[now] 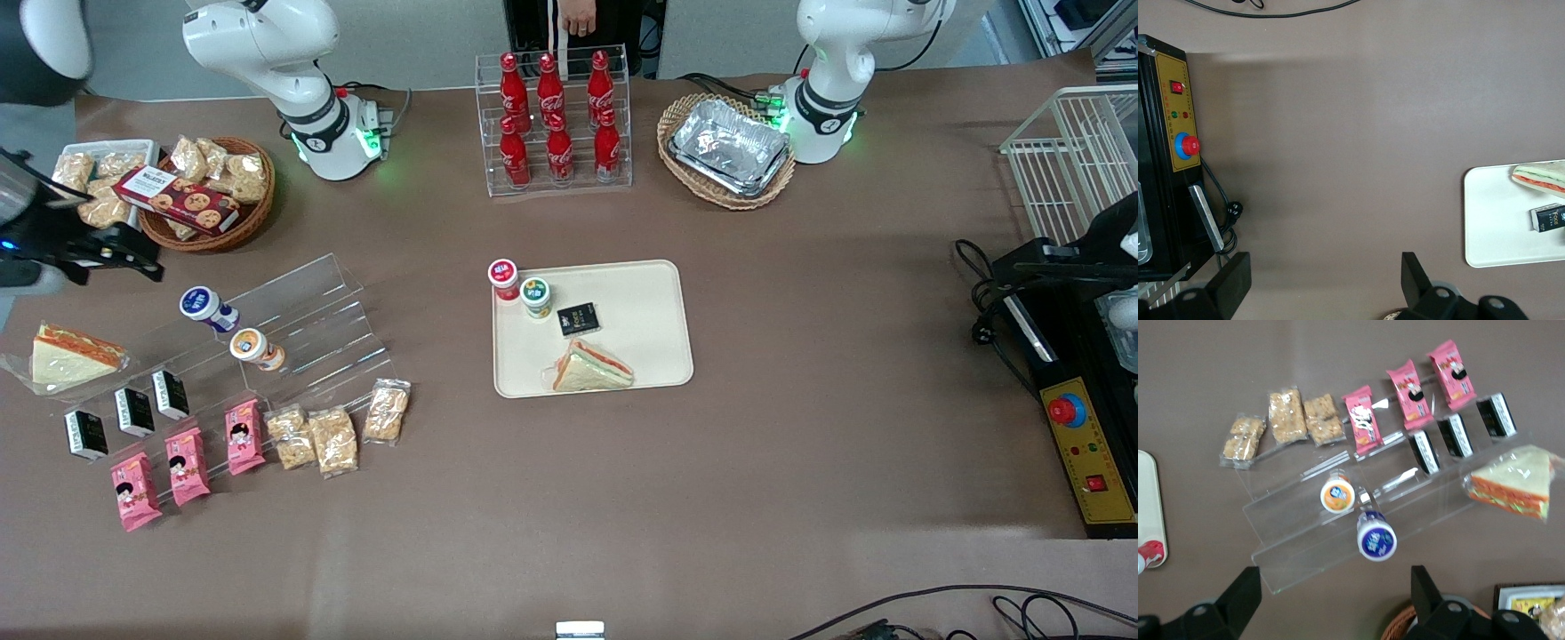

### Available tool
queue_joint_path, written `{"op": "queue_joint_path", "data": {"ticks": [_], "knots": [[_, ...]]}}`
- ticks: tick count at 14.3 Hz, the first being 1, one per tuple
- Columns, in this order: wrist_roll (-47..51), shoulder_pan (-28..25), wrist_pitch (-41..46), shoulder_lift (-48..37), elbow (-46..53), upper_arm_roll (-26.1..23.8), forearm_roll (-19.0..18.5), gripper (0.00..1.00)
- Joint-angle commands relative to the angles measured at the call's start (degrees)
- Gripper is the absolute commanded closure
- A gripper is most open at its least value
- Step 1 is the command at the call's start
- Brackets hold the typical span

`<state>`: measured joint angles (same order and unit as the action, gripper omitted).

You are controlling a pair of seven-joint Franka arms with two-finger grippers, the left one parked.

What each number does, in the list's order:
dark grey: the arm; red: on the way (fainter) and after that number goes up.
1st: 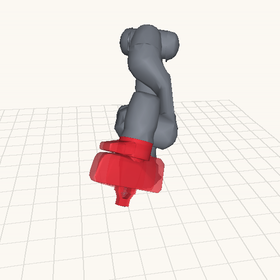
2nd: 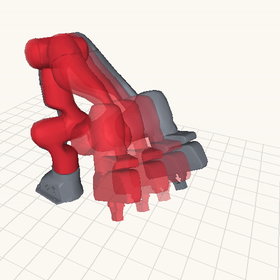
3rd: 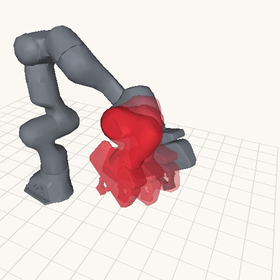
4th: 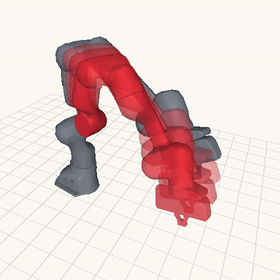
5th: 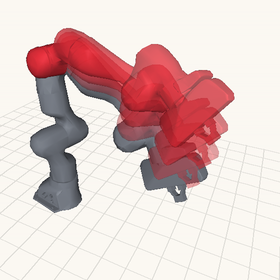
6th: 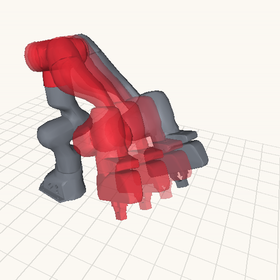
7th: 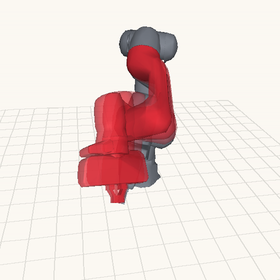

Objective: Place green gum on tray

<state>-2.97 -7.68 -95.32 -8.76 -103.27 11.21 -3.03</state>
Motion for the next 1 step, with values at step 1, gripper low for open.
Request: {"op": "queue_joint_path", "data": {"ticks": [1], "knots": [[-2.29,4.06,4.09,-1.53,1.06,-2.15,1.27,0.00]]}}
